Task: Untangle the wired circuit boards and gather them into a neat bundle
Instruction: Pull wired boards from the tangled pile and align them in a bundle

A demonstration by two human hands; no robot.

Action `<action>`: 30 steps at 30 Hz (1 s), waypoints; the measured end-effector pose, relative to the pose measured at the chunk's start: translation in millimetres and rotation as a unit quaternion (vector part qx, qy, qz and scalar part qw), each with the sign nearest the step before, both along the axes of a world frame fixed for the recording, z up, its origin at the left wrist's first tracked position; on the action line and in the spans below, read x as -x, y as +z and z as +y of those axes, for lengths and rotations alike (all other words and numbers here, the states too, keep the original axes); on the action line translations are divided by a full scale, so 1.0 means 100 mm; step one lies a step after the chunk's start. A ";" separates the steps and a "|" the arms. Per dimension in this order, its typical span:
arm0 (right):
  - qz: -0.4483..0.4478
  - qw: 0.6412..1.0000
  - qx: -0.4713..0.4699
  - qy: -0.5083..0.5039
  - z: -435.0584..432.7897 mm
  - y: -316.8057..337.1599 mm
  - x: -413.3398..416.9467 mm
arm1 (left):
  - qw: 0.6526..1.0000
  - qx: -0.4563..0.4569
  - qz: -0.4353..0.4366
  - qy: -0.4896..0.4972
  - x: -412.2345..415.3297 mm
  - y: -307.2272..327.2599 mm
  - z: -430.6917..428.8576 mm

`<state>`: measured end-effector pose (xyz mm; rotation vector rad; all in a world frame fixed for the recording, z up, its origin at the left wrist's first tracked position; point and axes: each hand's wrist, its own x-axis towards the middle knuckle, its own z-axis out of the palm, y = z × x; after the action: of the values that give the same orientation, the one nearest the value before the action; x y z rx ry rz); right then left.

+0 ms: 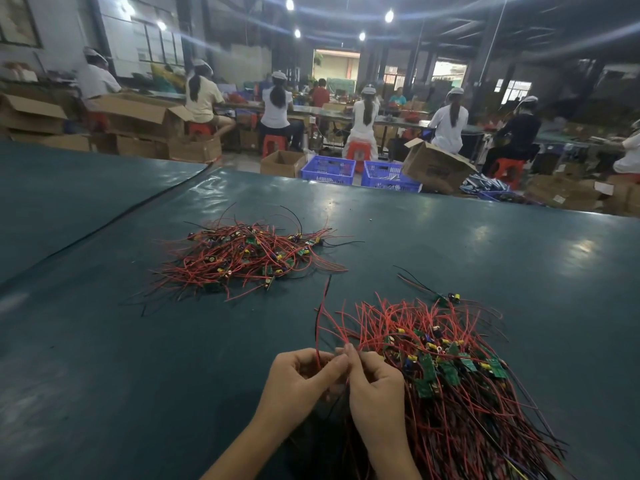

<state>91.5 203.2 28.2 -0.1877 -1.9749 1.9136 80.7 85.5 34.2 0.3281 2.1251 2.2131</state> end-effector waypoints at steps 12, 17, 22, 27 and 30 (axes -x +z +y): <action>-0.027 0.978 0.195 -0.062 0.32 0.11 0.02 | 0.988 -0.128 -0.085 0.018 0.02 0.13 0.05; 0.050 0.995 0.062 -0.067 0.18 0.09 0.02 | 0.976 -0.166 -0.126 0.062 0.07 0.14 -0.05; 0.033 0.979 0.191 -0.063 0.18 0.11 0.01 | 0.981 -0.154 -0.111 0.045 0.07 0.14 -0.09; 0.014 0.954 0.293 -0.061 0.26 0.13 0.01 | 0.989 -0.123 -0.079 0.007 0.05 0.15 -0.11; 0.014 0.952 0.299 -0.067 0.29 0.13 0.01 | 0.992 -0.109 -0.071 -0.004 0.06 0.16 -0.14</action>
<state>90.1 231.8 41.3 -0.4378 -1.2698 2.3457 75.1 71.1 50.0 0.1808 1.8143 2.3886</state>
